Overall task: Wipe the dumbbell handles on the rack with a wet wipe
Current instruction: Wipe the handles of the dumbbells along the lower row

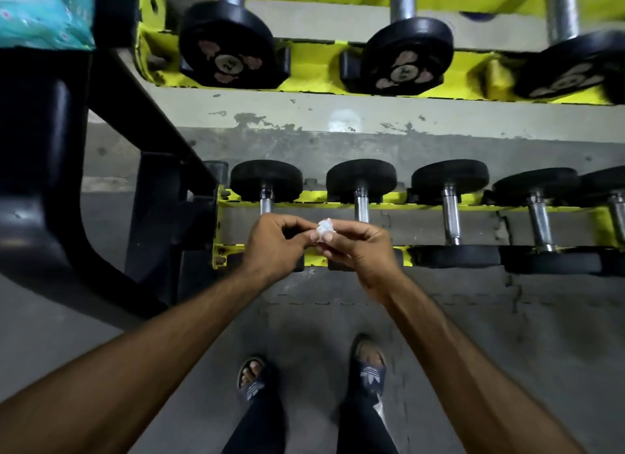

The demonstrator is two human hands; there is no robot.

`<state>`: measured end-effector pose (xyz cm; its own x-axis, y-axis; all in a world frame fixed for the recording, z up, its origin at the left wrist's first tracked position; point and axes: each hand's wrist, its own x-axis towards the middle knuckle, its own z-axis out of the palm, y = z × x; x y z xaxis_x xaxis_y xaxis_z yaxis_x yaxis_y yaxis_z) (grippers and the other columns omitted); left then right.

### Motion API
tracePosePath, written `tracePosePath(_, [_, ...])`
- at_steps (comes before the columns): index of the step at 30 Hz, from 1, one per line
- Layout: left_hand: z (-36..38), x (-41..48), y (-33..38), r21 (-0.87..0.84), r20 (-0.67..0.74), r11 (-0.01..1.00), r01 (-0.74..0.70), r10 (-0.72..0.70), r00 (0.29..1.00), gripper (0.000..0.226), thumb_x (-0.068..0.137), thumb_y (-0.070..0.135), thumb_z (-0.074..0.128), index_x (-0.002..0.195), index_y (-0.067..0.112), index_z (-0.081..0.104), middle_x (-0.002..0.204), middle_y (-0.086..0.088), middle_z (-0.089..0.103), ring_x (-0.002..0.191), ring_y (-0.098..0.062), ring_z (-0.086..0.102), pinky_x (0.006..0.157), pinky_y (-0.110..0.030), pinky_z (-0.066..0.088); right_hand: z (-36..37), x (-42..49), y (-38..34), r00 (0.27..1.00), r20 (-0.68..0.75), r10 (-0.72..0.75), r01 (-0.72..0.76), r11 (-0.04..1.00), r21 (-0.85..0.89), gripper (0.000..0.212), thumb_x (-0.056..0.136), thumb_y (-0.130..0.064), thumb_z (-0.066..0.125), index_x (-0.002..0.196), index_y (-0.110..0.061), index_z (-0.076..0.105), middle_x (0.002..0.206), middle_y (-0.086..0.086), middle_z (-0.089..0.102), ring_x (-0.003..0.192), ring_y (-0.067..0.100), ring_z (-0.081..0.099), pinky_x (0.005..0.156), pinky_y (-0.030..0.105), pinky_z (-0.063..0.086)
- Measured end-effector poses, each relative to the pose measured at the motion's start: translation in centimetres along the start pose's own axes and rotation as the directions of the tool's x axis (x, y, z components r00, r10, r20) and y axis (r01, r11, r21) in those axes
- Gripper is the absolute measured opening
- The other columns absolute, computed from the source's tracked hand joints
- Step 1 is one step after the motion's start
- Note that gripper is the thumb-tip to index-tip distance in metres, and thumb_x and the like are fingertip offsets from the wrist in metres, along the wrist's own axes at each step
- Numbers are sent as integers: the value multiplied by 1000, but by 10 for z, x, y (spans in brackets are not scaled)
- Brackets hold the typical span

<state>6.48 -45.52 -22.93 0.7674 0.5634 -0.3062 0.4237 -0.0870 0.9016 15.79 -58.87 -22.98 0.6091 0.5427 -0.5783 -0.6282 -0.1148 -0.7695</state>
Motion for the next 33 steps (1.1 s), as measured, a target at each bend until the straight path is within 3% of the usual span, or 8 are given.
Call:
tracePosePath(4, [33,9,11,19,5,1000,13,-13,1000,16,85,6,75,94,19,78,86,10,75,80,-5,72,75,-22,58,-36,11,-11,998,-25,-55,51,990,-131,23,84,-5,74,107,-5,71,96,18,74,81,27,70,78,48,58])
tracePosePath(8, [67,18,19,0,-28,1000,6,-6,1000,18,85,6,76,86,23,76,81,10,75,77,-3,71,69,-18,55,-67,21,-20,997,32,-72,74,996,-55,21,85,0,71,106,4,69,99,20,74,85,25,72,75,37,60])
tracePosePath(12, [97,25,13,22,-53,998,54,-53,997,9,83,12,79,86,19,77,82,7,75,79,-8,71,77,-30,58,-99,30,-27,997,78,-30,32,999,-29,15,84,4,70,99,4,70,95,17,74,85,25,73,74,34,61])
tracePosePath(16, [112,20,-9,211,-97,970,118,-99,990,13,79,23,82,90,22,75,83,12,72,78,-3,67,79,-31,58,-126,47,-25,1000,8,-21,21,996,-91,12,84,8,69,91,-1,70,86,11,75,79,23,71,71,32,62])
tracePosePath(20, [120,18,-30,364,-107,923,126,-93,990,27,73,33,86,94,24,72,89,15,63,82,-3,61,79,-31,55,-148,75,-17,996,-57,-62,39,940,-338,15,83,6,72,87,-9,70,97,19,72,82,30,70,75,42,59])
tracePosePath(24, [125,20,-36,403,-164,901,161,-102,981,35,69,37,88,95,23,71,93,11,61,87,-8,60,82,-29,53,-162,102,-2,992,-2,-130,96,750,-655,21,76,-1,81,85,-16,70,92,17,70,77,31,69,71,48,61])
tracePosePath(28, [125,19,-44,344,-244,902,260,-181,953,40,62,43,91,88,24,66,93,9,61,83,-9,60,78,-34,56,-154,113,7,985,159,-73,170,614,-771,17,73,-4,84,82,-16,75,80,-1,74,75,17,72,74,43,61])
tracePosePath(33, [124,16,-51,286,-270,910,299,-223,937,42,59,48,91,84,26,65,90,11,65,82,-6,62,76,-37,57,-134,130,6,885,466,-2,453,238,-859,20,78,-1,75,92,-15,79,90,-2,76,83,11,69,77,32,58])
